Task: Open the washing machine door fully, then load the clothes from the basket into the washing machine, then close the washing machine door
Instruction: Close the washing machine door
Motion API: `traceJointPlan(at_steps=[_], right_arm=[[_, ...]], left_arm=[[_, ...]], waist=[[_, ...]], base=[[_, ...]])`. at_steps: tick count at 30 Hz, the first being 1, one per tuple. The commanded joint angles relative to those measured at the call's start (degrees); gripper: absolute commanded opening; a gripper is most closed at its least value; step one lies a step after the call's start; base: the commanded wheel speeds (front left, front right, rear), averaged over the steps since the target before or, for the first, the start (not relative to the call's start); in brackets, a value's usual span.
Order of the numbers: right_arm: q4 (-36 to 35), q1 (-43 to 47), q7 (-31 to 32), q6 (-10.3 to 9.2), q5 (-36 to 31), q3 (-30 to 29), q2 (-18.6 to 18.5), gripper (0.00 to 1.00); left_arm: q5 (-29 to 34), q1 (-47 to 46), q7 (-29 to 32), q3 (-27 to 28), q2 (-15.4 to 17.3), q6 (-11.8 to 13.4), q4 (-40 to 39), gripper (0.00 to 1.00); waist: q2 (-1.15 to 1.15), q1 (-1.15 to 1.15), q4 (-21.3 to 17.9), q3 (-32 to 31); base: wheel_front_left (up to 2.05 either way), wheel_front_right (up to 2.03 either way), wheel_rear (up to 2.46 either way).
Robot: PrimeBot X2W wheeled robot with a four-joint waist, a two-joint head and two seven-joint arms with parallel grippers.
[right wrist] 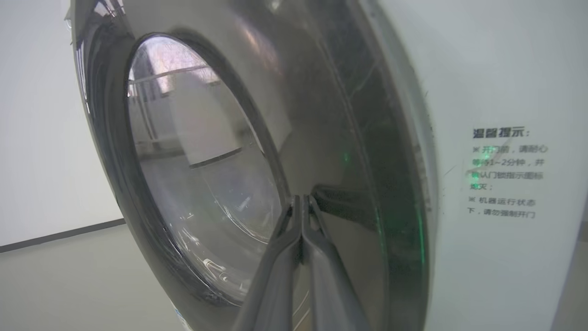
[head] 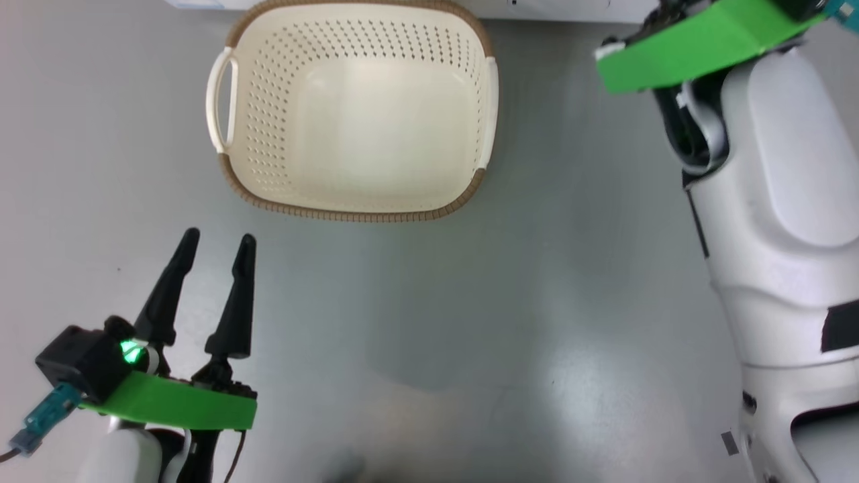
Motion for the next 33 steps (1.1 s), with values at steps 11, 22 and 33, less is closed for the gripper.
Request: traceJointPlan(at_steps=[11,22,33], right_arm=[[-0.22,-9.9,-0.26,0.01,1.66,-0.6,1.59,0.0],[-0.61,-9.82,-0.26,0.01,1.63,-0.92,1.59,0.0],[-0.05,-2.22,-0.26,0.01,4.24,5.77,1.59,0.0]], left_arm=[[-1.35,-3.0,-0.36,0.75,2.06,-0.14,-2.03,1.0],[-1.44,-3.14,-0.36,0.97,2.18,-0.14,-1.84,1.0],[-0.7,-1.43,-0.36,3.43,1.62,-0.14,-1.88,1.0]], waist=[[0.0,-0.01,0.74,5.77],[0.0,-0.01,-0.28,5.33],[0.0,-0.01,-2.39,0.63]], base=[[0.0,0.0,0.0],[0.0,0.0,0.0],[0.0,0.0,0.0]])
